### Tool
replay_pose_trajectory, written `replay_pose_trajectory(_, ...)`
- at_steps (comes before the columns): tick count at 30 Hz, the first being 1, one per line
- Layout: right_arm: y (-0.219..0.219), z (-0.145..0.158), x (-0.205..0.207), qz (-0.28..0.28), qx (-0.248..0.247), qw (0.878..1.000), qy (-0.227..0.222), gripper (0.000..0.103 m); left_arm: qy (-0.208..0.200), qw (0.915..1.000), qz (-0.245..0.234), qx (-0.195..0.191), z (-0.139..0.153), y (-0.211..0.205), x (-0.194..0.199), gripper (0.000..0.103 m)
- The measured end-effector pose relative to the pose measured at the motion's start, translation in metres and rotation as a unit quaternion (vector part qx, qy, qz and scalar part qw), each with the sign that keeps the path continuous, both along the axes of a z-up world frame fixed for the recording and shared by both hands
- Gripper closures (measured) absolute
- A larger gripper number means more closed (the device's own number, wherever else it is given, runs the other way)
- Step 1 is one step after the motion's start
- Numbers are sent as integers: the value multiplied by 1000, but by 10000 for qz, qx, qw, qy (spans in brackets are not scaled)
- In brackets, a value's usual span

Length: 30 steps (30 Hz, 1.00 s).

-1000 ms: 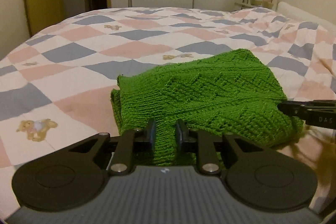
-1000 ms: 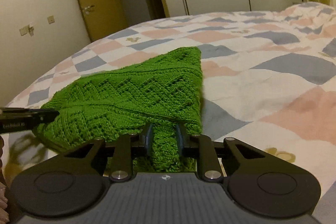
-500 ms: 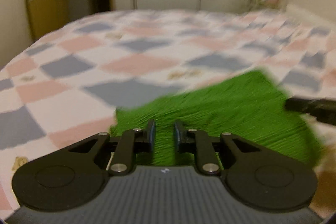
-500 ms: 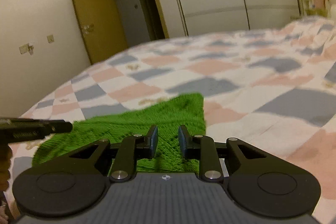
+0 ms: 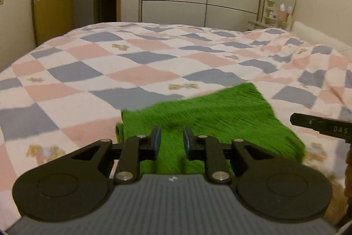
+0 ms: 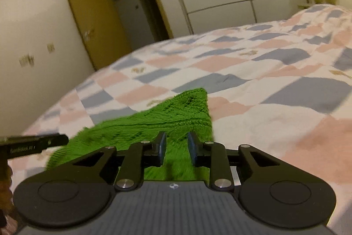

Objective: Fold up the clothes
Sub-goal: 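Lay the folded end down on the vest and open both grippers, then withdraw both open grippers from the folded green vest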

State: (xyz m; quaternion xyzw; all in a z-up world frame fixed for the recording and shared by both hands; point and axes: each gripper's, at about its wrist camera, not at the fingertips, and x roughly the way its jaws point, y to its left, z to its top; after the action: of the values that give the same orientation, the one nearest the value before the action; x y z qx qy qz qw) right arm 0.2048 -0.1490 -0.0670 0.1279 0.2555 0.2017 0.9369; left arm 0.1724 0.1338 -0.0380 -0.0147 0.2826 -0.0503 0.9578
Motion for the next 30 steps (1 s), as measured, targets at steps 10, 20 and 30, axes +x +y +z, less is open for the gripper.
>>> replay_pose_trajectory(10, 9, -16, -9, -109, -321, 9977, 595, 74, 619, 9969, 475, 114, -10, -6, -2, 83)
replay_pose_trajectory(20, 0, -5, -68, -264, 66, 9945, 1009, 60, 912, 9933, 681, 203, 3, -29, -70, 75)
replay_pose_trajectory(30, -13, 28, -120, -291, 188, 9963, 788, 44, 731, 9942, 750, 260, 31, -35, -128, 67)
